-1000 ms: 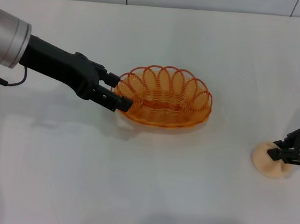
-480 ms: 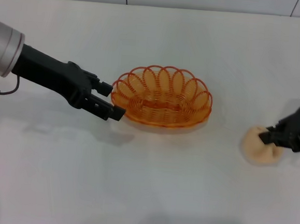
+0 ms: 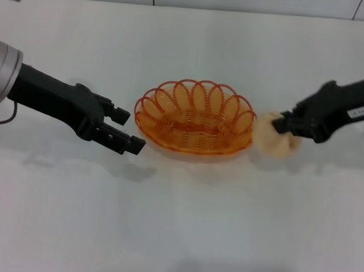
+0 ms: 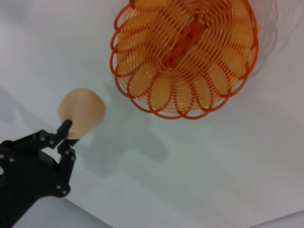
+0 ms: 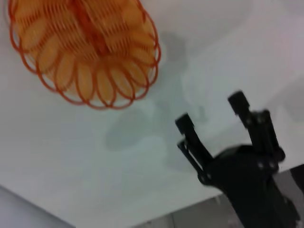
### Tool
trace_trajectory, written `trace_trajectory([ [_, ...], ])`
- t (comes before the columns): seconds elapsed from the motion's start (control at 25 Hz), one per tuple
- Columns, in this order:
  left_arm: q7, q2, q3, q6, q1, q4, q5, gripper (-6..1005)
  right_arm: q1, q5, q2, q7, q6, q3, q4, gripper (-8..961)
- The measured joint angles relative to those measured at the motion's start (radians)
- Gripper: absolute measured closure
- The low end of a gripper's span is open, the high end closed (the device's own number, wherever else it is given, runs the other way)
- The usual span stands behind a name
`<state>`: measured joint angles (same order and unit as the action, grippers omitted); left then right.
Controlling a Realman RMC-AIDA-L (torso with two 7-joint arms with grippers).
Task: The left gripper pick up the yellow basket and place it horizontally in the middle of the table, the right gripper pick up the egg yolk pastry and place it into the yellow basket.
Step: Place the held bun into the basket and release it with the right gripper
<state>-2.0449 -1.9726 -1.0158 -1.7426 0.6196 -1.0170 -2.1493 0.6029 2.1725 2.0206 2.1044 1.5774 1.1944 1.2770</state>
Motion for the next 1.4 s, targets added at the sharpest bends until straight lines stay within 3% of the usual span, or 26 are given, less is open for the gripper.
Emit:
trace_trajectory([
  [0.32,0.007,-0.006,-0.002,0.001,-0.004,0.000,0.000,138,0.045,-0.005,0.002,0.035,-0.134,0.118,-0.012,891],
  [0.84,0.008,-0.013,-0.003,0.005,-0.005,0.000,0.000,138,0.062,-0.021,0.005,0.052,-0.370,0.272,-0.076,892],
  [1.12,0.008,-0.015,-0.003,0.008,-0.005,0.000,0.000,138,0.082,-0.026,0.004,0.054,-0.415,0.322,-0.116,893],
  [1.4,0.008,-0.015,-0.003,0.013,-0.004,0.000,0.000,137,0.089,-0.027,0.004,0.049,-0.434,0.343,-0.126,764],
])
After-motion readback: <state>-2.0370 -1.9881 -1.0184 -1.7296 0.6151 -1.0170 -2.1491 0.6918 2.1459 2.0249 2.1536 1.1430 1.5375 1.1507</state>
